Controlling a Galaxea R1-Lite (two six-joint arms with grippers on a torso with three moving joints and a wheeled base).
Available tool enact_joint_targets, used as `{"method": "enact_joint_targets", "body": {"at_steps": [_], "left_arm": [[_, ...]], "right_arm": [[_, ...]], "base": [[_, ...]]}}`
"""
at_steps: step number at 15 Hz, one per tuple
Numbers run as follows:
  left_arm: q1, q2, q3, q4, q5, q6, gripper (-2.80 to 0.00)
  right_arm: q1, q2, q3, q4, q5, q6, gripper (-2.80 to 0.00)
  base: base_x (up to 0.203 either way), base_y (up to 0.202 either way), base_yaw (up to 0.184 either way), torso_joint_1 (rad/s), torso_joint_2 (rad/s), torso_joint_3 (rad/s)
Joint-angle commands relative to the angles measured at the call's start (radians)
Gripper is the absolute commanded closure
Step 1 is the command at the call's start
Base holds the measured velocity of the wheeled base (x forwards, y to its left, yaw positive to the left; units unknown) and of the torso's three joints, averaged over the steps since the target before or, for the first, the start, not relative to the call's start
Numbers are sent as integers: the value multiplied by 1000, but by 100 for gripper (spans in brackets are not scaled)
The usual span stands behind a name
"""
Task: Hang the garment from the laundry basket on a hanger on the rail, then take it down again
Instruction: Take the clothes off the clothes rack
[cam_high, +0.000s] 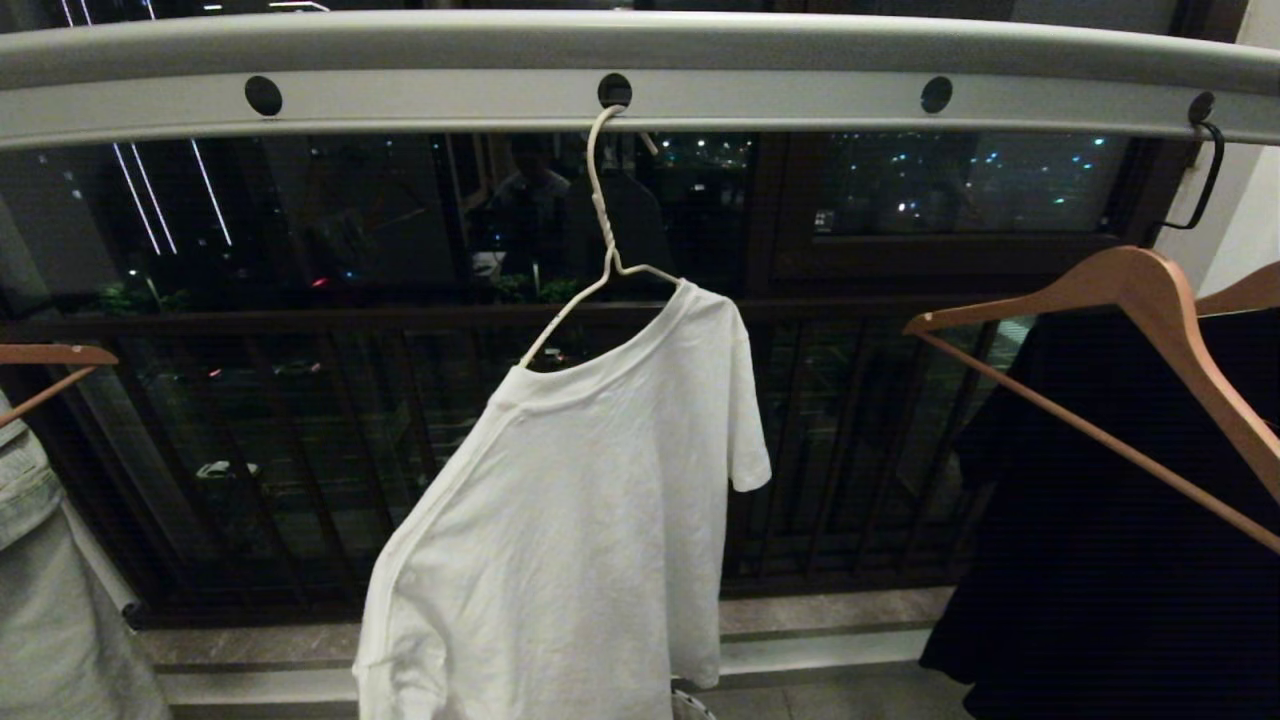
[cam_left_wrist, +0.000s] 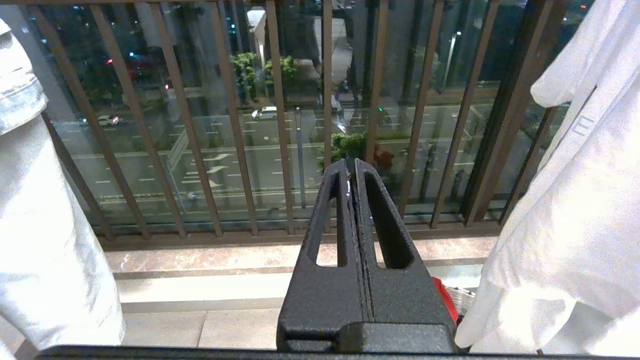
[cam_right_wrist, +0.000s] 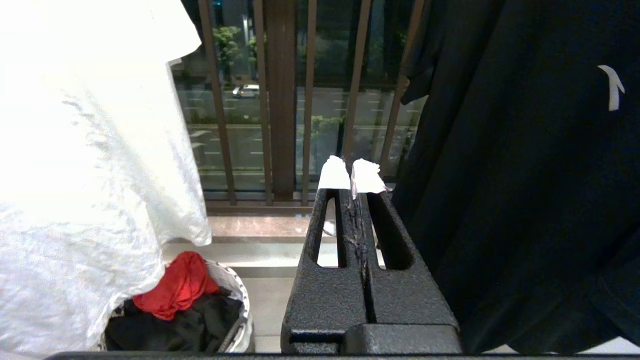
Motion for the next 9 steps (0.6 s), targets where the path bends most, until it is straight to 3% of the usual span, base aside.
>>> {"method": "enact_joint_targets", "body": {"at_steps": [1,9], "left_arm": [[0,0,15,-1,0,0,0],[0,1,15,-1,0,0,0]], "right_arm": [[0,1,0,0,1,1,0],[0,1,-4,6,3,11,0]], "base": [[0,0,0,0,0,0],[0,0,0,0,0,0]]}}
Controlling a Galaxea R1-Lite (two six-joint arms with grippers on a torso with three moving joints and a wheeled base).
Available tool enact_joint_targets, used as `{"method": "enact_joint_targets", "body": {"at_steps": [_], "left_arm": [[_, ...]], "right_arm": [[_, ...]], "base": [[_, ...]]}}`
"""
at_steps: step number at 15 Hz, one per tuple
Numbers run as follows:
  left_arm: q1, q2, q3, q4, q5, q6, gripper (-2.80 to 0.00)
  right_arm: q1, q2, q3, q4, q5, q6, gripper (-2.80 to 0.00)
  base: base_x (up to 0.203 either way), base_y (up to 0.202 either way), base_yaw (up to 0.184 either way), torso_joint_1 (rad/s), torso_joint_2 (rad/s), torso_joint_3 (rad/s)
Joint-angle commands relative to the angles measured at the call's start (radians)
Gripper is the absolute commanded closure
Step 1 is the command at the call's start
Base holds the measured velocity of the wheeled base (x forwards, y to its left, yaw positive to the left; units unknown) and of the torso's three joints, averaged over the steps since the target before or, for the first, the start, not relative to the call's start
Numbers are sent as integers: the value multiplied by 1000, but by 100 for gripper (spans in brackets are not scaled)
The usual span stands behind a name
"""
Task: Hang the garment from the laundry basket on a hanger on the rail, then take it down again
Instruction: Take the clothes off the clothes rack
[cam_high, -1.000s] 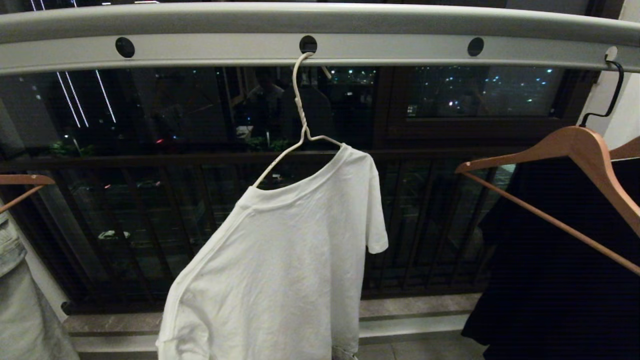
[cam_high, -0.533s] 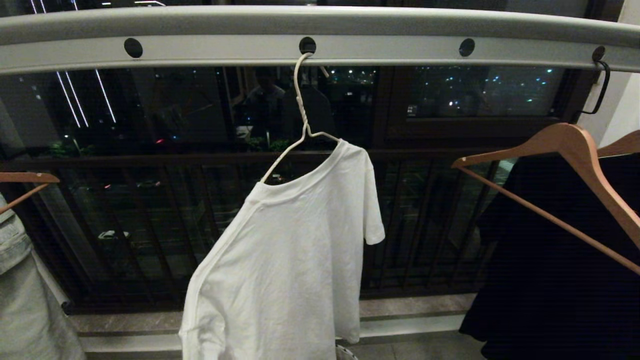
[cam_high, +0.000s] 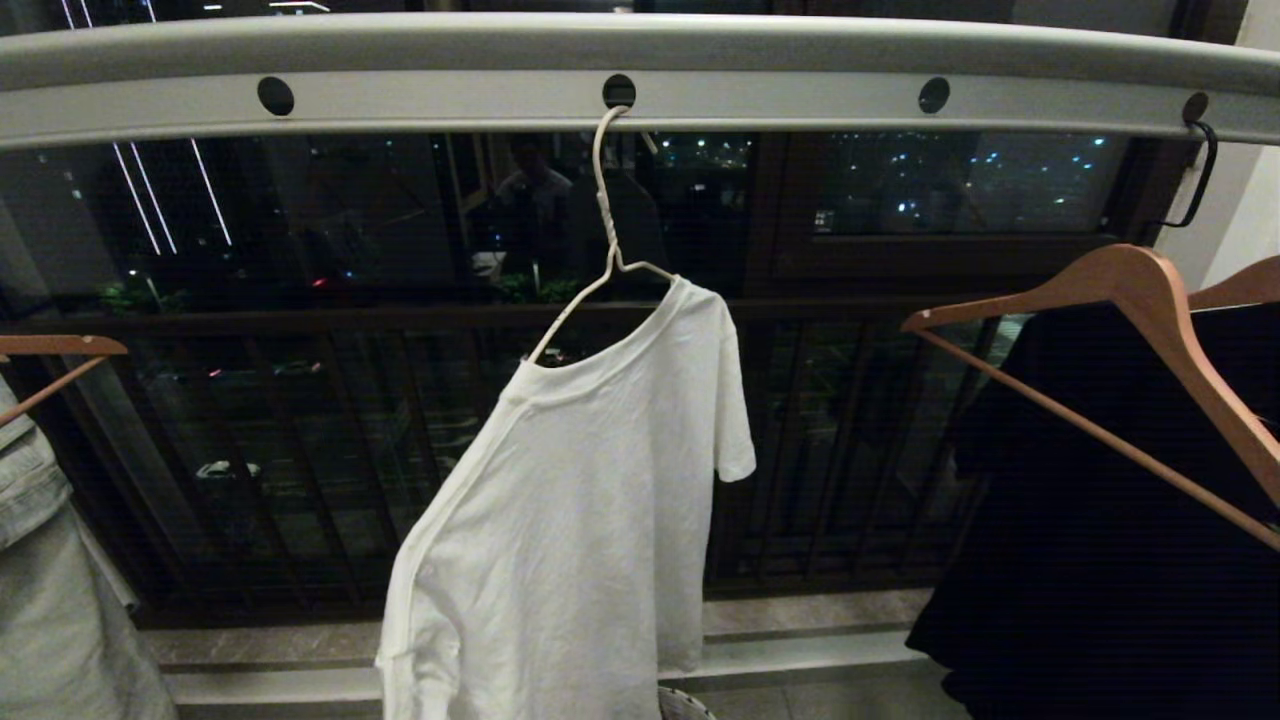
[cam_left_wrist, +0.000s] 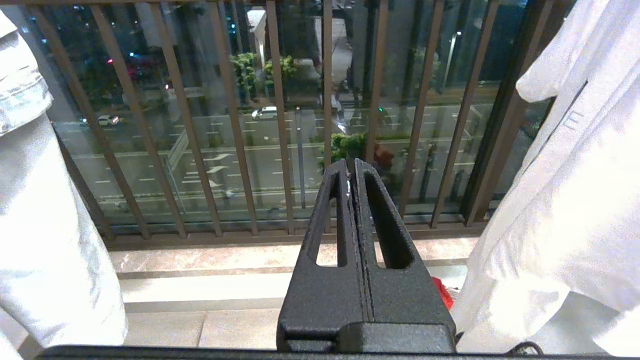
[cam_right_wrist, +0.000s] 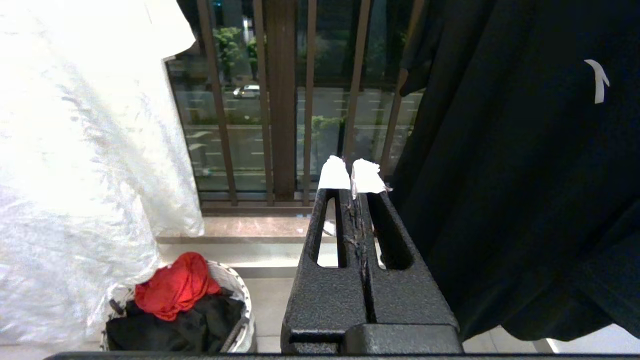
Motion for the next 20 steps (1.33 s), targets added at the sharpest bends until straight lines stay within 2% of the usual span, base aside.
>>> {"method": "enact_joint_targets", "body": {"at_steps": [1,8,12,20], "left_arm": [[0,1,15,-1,0,-1,0],[0,0,15,-1,0,-1,0],[0,0,15,-1,0,-1,0],[0,1,15,-1,0,-1,0]], "right_arm": [[0,1,-1,2,0,2,0],[0,0,-9,8,-1,-2,0],[0,15,-73,14,5,-3,0],[0,250,-248,9,98,-2,0]], "base": [[0,0,0,0,0,0],[0,0,0,0,0,0],[0,0,0,0,0,0],[0,0,0,0,0,0]]}}
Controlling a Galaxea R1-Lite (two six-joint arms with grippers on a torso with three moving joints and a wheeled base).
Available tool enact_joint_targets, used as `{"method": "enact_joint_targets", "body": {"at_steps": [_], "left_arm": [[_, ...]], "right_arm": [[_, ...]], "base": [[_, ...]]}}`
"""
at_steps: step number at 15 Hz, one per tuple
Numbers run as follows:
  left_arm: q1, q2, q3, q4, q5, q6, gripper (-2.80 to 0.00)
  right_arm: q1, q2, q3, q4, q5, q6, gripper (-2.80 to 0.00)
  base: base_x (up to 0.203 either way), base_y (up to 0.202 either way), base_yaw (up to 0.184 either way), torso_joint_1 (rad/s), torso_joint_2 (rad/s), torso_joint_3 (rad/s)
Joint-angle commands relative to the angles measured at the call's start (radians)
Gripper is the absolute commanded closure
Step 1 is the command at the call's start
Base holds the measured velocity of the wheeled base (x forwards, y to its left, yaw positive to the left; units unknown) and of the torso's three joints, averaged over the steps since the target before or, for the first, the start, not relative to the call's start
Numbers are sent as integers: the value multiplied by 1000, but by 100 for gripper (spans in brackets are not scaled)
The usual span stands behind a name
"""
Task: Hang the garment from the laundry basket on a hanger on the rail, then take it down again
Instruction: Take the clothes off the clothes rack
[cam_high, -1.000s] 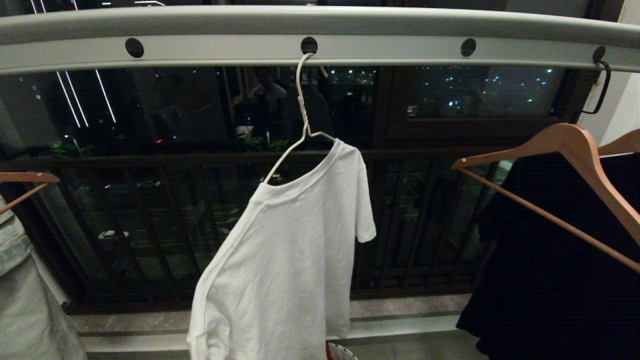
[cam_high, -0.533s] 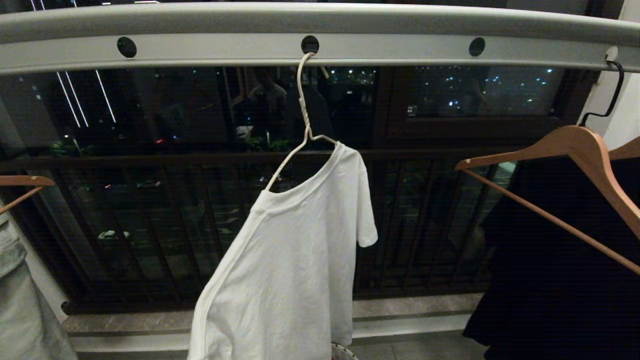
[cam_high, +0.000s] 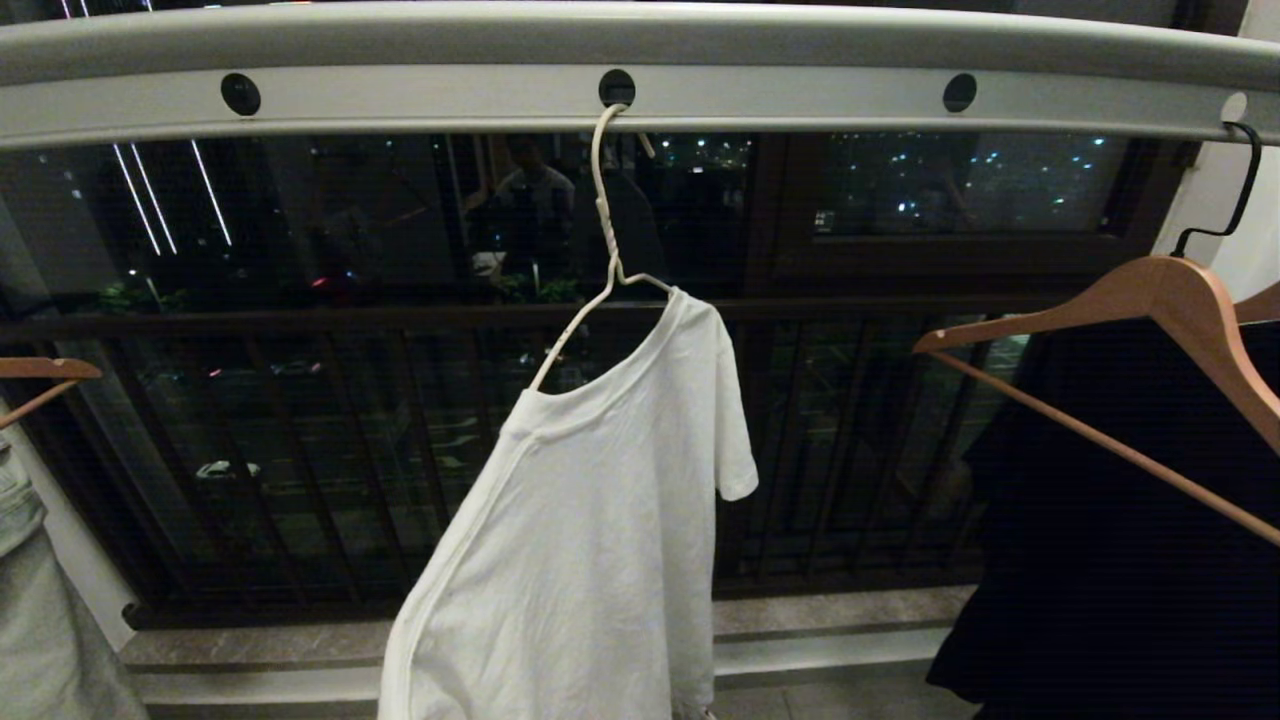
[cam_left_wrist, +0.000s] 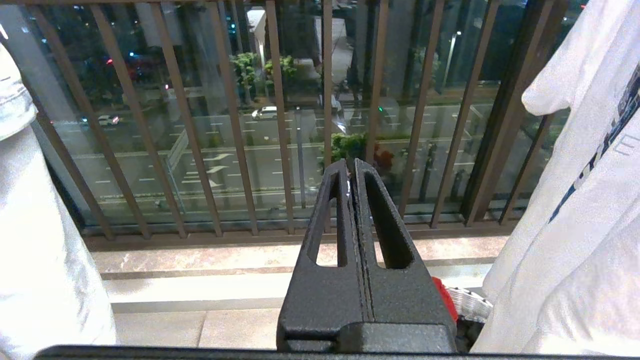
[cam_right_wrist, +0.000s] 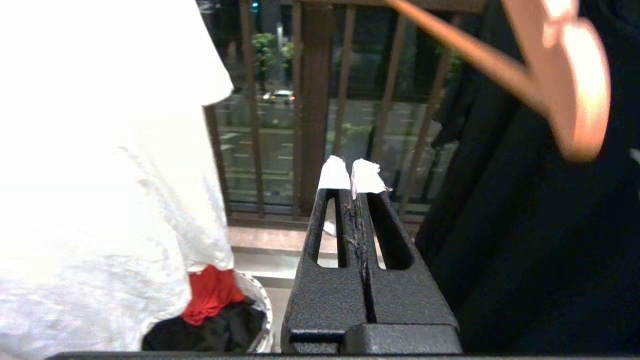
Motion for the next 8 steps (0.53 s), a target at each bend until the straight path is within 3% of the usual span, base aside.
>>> {"method": "enact_joint_targets", "body": {"at_steps": [1,8], "left_arm": [[0,1,15,-1,0,0,0],[0,1,15,-1,0,0,0]], "right_arm": [[0,103,-59,-2,14,1,0],[0,310,-223,-3,114,4,0]], "base": [[0,0,0,0,0,0],[0,0,0,0,0,0]]}}
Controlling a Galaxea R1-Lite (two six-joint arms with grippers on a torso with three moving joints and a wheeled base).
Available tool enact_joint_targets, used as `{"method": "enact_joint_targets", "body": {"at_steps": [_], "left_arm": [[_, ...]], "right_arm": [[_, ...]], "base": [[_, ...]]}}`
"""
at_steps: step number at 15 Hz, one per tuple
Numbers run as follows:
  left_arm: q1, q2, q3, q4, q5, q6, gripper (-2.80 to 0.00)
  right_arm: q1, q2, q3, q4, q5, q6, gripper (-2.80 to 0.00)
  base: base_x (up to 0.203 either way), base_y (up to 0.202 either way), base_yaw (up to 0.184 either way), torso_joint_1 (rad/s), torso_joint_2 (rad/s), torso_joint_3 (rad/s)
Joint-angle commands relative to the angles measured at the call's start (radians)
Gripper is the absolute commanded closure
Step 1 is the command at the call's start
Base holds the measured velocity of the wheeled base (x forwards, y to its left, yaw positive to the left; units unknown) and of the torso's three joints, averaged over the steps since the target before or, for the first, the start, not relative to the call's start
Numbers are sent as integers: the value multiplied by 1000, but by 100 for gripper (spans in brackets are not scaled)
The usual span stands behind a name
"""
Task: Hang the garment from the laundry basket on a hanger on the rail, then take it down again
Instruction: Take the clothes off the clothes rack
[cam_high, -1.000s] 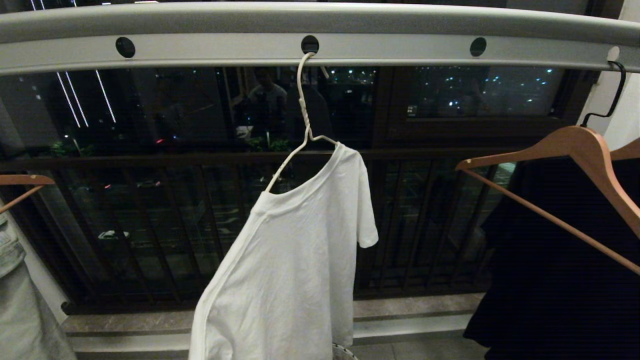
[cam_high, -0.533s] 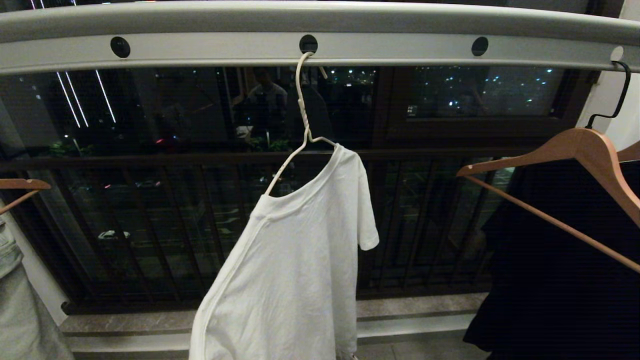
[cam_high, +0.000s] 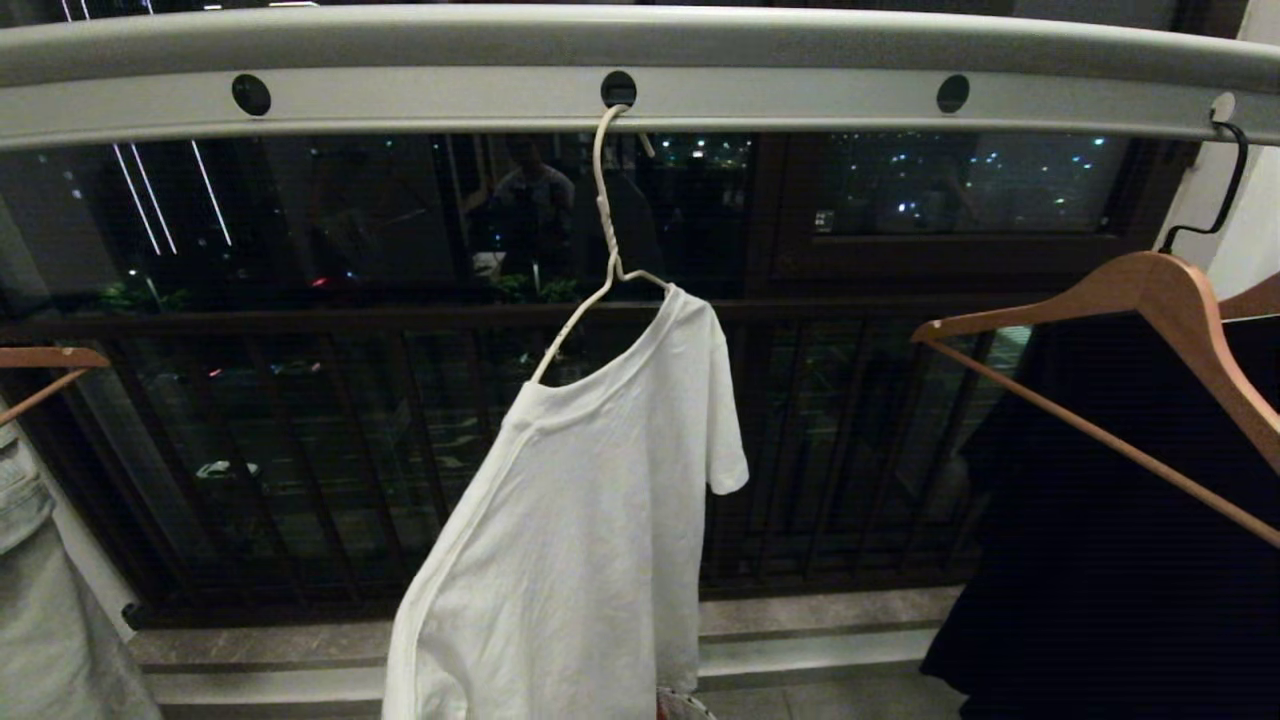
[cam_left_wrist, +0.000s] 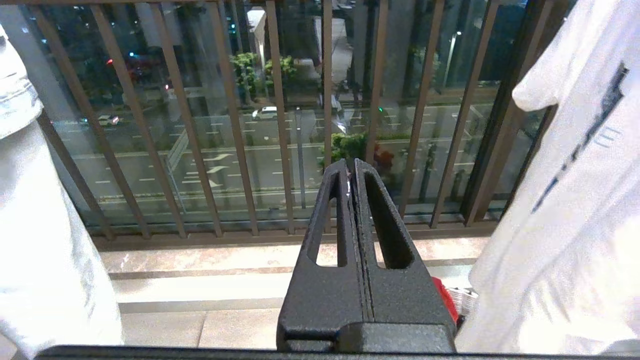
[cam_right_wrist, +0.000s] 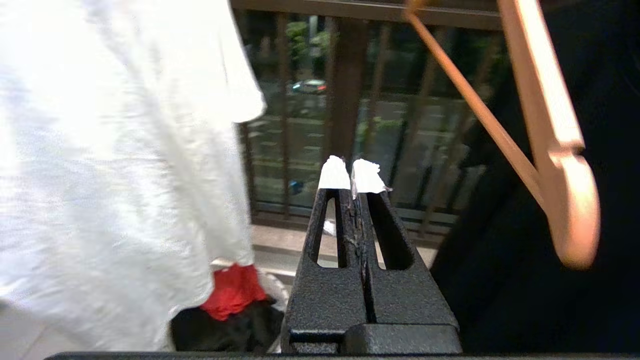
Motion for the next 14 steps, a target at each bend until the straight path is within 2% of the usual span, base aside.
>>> {"method": "enact_joint_targets", "body": {"at_steps": [1,5,7,9,11,14], "left_arm": [[0,0,15,-1,0,0,0],[0,1,15,-1,0,0,0],[0,0,15,-1,0,0,0],[0,0,15,-1,0,0,0],[0,2,15,-1,0,0,0],[0,2,15,-1,0,0,0]], "right_arm": [[0,133,-64,0,41,0,0],[18,353,-214,0,152,2,0],[88,453,-315,1,160,20,0],[191,546,-408,1,131,55,0],[351,629,-486,-1,26,97,0],[615,784,-618,-11,-227,190,0]], "base": [[0,0,0,0,0,0],[0,0,0,0,0,0],[0,0,0,0,0,0],[0,0,0,0,0,0],[0,0,0,0,0,0],[0,0,0,0,0,0]]}}
